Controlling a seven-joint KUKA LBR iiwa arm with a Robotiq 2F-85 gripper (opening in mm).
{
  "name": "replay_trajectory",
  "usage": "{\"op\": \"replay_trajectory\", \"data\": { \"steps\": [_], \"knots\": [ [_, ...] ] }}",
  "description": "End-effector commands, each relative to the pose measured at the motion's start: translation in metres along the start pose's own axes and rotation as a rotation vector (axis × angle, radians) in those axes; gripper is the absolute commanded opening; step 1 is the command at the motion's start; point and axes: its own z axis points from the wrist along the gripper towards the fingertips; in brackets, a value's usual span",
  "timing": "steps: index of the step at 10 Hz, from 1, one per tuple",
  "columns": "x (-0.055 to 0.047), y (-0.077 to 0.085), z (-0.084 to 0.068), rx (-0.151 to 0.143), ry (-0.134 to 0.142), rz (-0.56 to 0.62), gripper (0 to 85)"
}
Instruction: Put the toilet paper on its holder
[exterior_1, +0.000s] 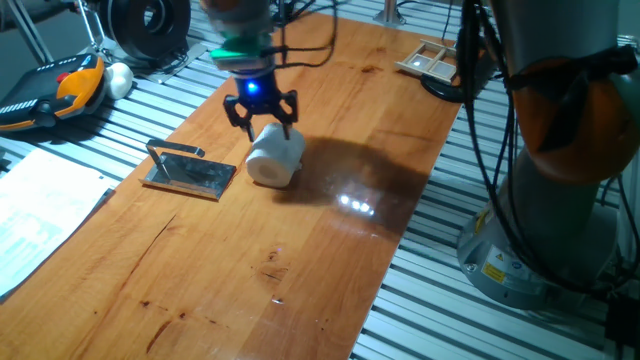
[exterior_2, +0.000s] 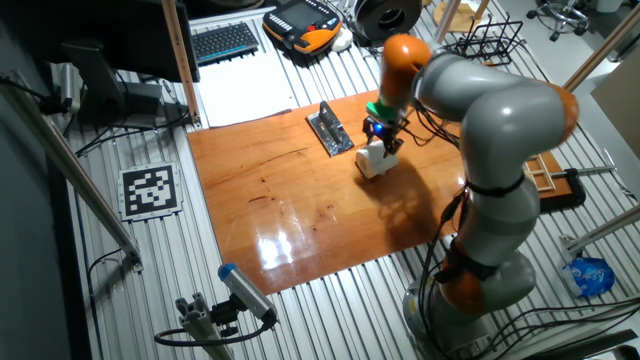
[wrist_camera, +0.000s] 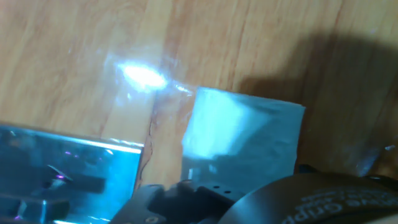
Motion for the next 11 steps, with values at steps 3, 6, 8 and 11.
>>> {"op": "replay_trajectory", "data": {
  "steps": [3,6,8,11],
  "knots": [
    [-0.007,0.009,-0.011,0.018,0.02,-0.054,51.0],
    [-0.016,0.005,-0.009,0.061,0.062,-0.053,51.0],
    [-0.012,0.002,-0.009,0.072,0.098,-0.51,51.0],
    [-0.015,0.001,-0.013,0.096,0.098,-0.805,51.0]
  ]
}}
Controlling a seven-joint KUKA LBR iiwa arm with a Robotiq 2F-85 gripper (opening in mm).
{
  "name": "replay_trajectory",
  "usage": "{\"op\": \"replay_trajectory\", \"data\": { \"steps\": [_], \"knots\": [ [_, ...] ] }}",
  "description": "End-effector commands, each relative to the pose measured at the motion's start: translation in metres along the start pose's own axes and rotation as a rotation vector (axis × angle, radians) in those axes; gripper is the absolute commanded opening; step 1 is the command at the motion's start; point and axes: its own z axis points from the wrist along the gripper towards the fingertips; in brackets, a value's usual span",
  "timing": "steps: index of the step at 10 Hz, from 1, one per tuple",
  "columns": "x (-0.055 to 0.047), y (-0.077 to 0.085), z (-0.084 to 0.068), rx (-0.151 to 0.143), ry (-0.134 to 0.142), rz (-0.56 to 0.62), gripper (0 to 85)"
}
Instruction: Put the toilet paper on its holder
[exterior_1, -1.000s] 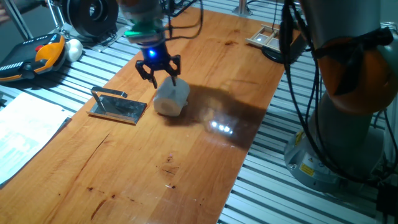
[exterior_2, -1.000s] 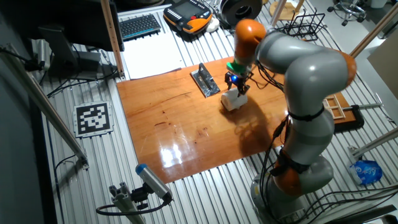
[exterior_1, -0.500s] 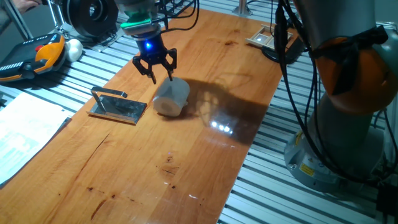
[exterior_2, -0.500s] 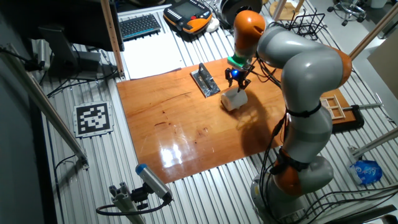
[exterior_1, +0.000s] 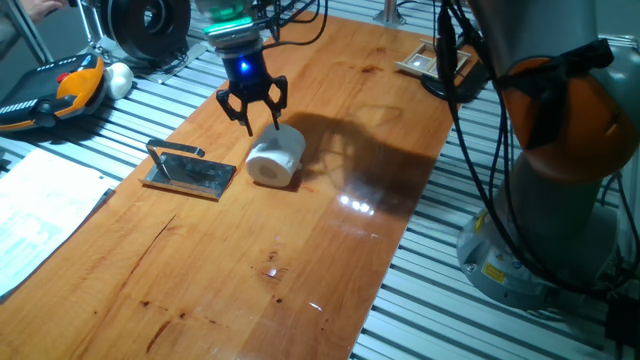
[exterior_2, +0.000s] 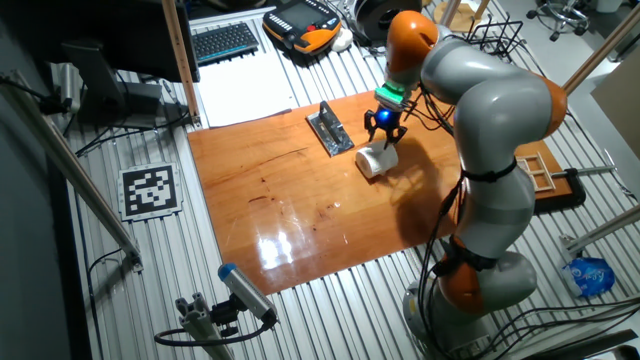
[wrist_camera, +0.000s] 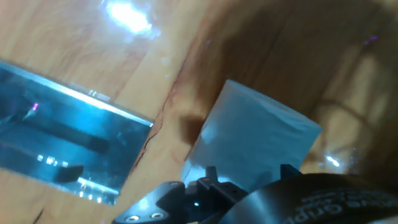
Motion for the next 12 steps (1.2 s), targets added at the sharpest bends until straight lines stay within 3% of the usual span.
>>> {"op": "replay_trajectory", "data": {
  "steps": [1,2,3,4,5,6,7,8,10,12],
  "knots": [
    [-0.0009,-0.0009,-0.0005,0.195,-0.048,-0.687,51.0],
    [-0.0009,0.0,-0.0004,0.185,-0.052,-0.598,68.0],
    [0.0004,-0.001,-0.0002,0.183,-0.061,-0.721,68.0],
    [0.0022,-0.003,-0.0028,0.215,-0.058,-0.853,68.0],
    [-0.0018,0.0,-0.002,0.198,-0.07,-0.651,68.0],
    [-0.0029,0.0013,-0.0009,0.188,-0.076,-0.554,68.0],
    [-0.0032,-0.0001,-0.0016,0.183,-0.08,-0.466,85.0],
    [-0.0035,-0.0001,-0.0024,0.188,-0.081,-0.478,85.0],
    [-0.0027,0.0005,-0.0042,0.177,-0.11,-0.183,85.0],
    [-0.0014,0.0013,-0.0071,0.189,-0.101,-0.307,85.0]
  ]
}}
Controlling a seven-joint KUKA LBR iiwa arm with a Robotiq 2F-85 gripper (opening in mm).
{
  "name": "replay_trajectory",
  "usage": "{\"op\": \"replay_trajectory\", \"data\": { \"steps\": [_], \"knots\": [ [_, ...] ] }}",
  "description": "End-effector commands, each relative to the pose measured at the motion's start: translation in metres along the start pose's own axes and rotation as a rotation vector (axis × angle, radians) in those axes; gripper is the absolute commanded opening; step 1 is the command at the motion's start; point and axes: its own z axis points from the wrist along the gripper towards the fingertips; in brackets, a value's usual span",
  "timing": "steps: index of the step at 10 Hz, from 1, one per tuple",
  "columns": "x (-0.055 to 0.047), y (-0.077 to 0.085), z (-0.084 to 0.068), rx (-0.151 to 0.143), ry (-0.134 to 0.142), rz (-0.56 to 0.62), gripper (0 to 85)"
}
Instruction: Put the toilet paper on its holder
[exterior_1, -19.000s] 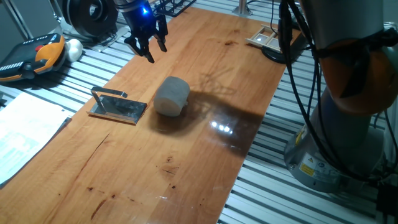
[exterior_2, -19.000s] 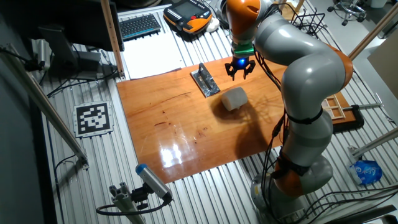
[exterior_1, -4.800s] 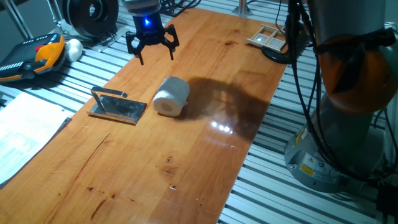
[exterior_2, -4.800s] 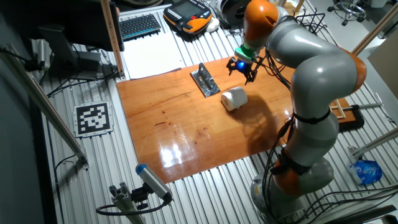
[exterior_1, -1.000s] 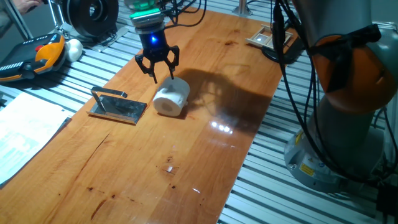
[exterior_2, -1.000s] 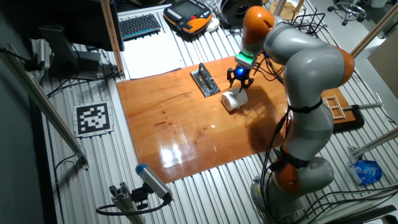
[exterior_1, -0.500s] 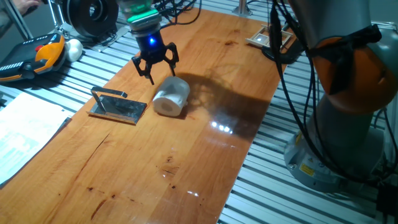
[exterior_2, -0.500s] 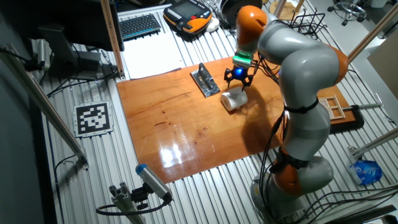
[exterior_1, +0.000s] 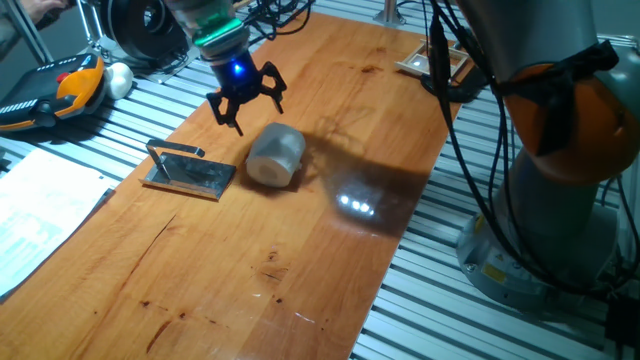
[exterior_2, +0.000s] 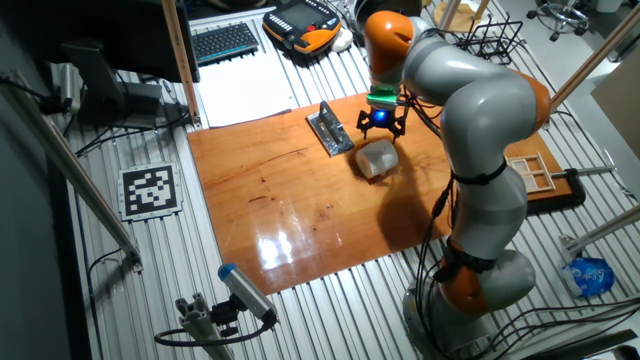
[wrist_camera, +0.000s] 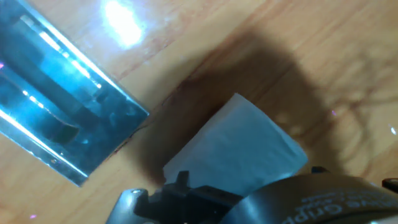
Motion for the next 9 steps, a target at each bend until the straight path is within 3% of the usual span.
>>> {"op": "replay_trajectory", "data": {
  "steps": [1,2,3,4,5,6,7,9],
  "knots": [
    [0.0002,0.0011,-0.001,0.008,-0.007,0.003,85.0],
    [0.0005,0.0012,-0.0011,0.006,-0.013,0.047,85.0],
    [-0.0005,0.0015,-0.0018,-0.017,-0.048,0.066,85.0],
    [-0.0016,0.0024,-0.0059,0.002,-0.026,0.105,68.0],
    [-0.0023,0.0023,-0.0049,-0.004,-0.02,0.188,68.0],
    [-0.0019,0.0033,-0.0061,-0.014,-0.034,0.279,68.0],
    [-0.0014,0.0014,-0.0072,-0.011,-0.035,0.263,68.0],
    [-0.0025,-0.0001,-0.0079,0.002,-0.038,0.117,68.0]
  ]
}}
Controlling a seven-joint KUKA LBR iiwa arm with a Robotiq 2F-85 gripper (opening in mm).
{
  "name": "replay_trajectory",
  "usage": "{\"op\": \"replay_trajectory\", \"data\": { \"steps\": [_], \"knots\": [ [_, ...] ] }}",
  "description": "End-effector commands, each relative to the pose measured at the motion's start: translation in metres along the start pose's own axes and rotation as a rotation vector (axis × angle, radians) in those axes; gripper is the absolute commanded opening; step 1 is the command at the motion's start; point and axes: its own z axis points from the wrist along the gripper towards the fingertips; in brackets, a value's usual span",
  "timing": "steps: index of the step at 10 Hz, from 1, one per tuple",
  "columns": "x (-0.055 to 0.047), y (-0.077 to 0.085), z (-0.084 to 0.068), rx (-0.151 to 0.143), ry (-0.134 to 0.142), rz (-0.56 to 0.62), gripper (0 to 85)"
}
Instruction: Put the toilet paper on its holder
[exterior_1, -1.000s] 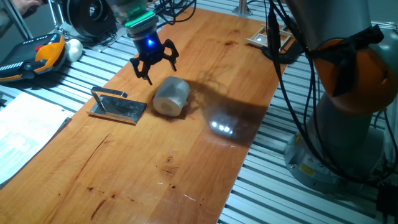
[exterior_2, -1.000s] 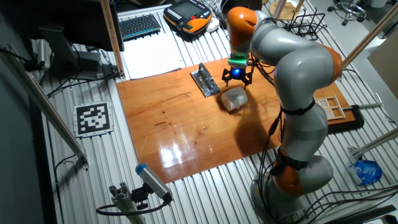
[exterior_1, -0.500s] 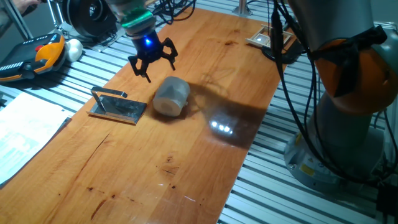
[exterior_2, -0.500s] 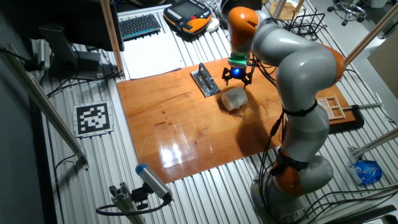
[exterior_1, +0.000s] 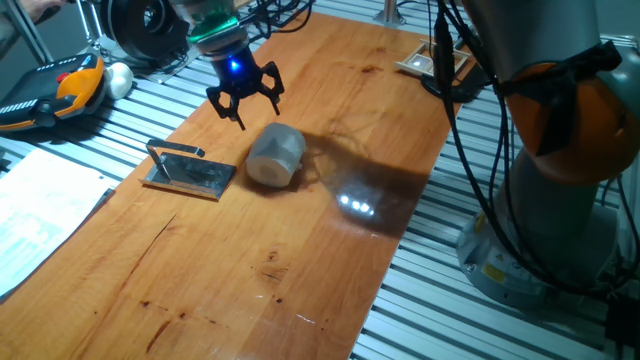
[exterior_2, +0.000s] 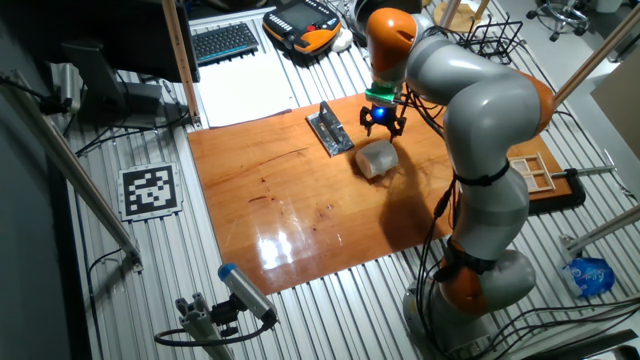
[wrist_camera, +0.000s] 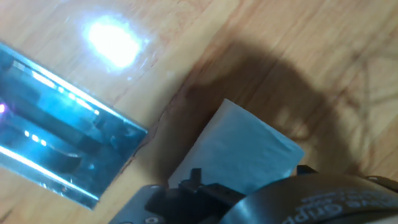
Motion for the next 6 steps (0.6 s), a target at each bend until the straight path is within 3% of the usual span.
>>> {"op": "replay_trajectory", "data": {
  "steps": [1,2,3,6],
  "knots": [
    [0.0004,0.0008,-0.0005,0.003,-0.005,0.018,85.0],
    [0.0006,0.0014,-0.0011,0.009,-0.009,0.078,68.0],
    [-0.0012,0.0026,0.0,-0.008,-0.005,0.109,51.0],
    [-0.0023,0.005,-0.0007,-0.011,-0.02,0.187,51.0]
  ]
}}
